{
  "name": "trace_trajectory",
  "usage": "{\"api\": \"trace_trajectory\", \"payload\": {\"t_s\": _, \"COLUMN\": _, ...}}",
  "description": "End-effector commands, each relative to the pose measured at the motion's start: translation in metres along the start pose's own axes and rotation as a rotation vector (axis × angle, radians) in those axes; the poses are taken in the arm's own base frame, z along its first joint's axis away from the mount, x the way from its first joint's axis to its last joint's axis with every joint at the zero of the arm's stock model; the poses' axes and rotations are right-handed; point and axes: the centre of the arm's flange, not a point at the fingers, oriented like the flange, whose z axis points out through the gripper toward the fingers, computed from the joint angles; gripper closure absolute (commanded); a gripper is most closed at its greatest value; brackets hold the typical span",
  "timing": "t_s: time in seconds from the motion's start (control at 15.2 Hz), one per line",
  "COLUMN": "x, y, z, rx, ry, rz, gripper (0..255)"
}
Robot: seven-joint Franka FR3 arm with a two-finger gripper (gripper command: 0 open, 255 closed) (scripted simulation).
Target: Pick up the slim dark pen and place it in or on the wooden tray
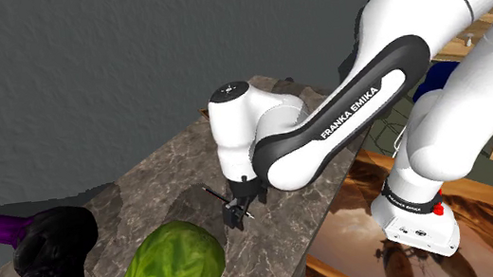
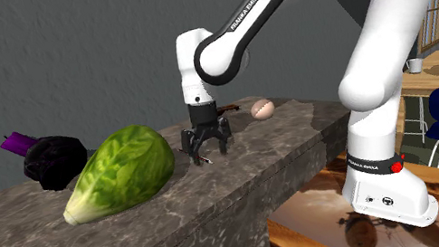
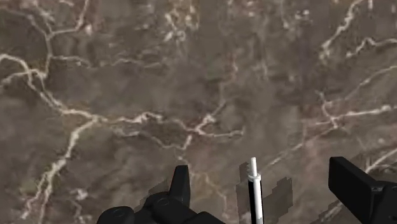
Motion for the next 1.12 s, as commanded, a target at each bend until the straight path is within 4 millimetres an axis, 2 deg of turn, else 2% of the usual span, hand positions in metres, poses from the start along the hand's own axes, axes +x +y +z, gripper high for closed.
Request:
{"api": "trace_trajectory", "payload": {"t_s": 0.0, "x": 0.0009, "y": 0.0, "z": 0.005, "rx": 0.0, "ry": 0.0, "rz": 0.0, "gripper": 0}}
{"api": "trace_trajectory", "payload": {"t_s": 0.4, "x": 0.0009, "y": 0.0, "z": 0.005, "rx": 0.0, "ry": 0.0, "rz": 0.0, "gripper": 0}}
{"api": "trace_trajectory", "payload": {"t_s": 0.46, "x": 0.0009, "y": 0.0, "z": 0.005, "rx": 0.0, "ry": 0.0, "rz": 0.0, "gripper": 255}}
{"api": "trace_trajectory", "payload": {"t_s": 1.06, "x": 0.0008, "y": 0.0, "z": 0.005, "rx": 0.0, "ry": 0.0, "rz": 0.0, "gripper": 255}}
